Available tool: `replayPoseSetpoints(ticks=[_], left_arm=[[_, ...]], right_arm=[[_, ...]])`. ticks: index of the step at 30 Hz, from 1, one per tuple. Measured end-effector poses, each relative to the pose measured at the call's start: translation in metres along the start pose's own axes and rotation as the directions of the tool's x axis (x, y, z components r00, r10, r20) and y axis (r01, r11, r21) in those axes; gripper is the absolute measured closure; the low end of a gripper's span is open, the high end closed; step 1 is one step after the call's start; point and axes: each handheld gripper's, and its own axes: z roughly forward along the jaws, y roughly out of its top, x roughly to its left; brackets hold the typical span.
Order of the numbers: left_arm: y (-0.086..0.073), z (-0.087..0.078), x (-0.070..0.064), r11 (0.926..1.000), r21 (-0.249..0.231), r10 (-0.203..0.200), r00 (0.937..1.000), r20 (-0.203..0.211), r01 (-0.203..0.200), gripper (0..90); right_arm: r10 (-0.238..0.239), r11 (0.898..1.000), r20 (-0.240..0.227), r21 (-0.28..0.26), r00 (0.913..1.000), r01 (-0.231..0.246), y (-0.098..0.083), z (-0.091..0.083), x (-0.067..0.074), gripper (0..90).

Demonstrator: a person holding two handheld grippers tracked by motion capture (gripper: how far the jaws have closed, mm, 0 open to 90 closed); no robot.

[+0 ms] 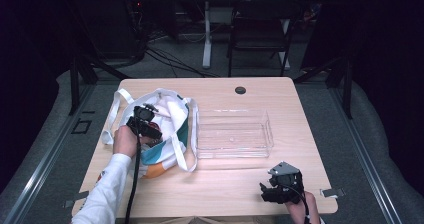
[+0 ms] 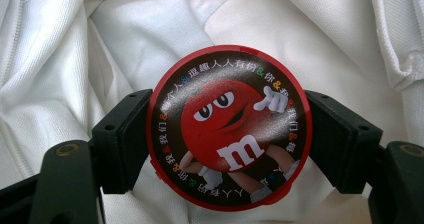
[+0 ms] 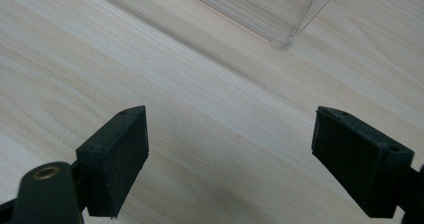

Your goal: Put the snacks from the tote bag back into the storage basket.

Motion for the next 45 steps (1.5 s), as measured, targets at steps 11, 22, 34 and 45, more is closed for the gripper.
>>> replayPoseSetpoints(ticks=[11,22,34,45], left_arm=[[-0.001,-0.003,0.001,1.0000,-0.009,0.000,0.9999,0.013,0.000,25.9],[-0.002,-0.008,0.003,0.9998,-0.017,0.004,0.9999,0.016,-0.004,25.9],[-0.001,-0.022,0.003,0.9994,-0.035,0.008,0.9997,0.025,-0.007,26.0],[-0.001,-0.029,0.006,0.9988,-0.048,0.008,0.9995,0.031,-0.007,26.0]], right_arm=[[0.002,1.000,-0.001,-0.002,1.0000,-0.002,0.000,0.000,0.000,14.5],[0.002,1.000,-0.002,-0.001,1.0000,-0.002,0.000,-0.001,-0.001,14.6],[0.005,1.000,-0.003,-0.002,1.0000,-0.005,0.000,0.000,-0.001,14.6],[0.003,1.000,0.001,-0.001,1.0000,-0.003,0.000,0.000,-0.001,14.6]])
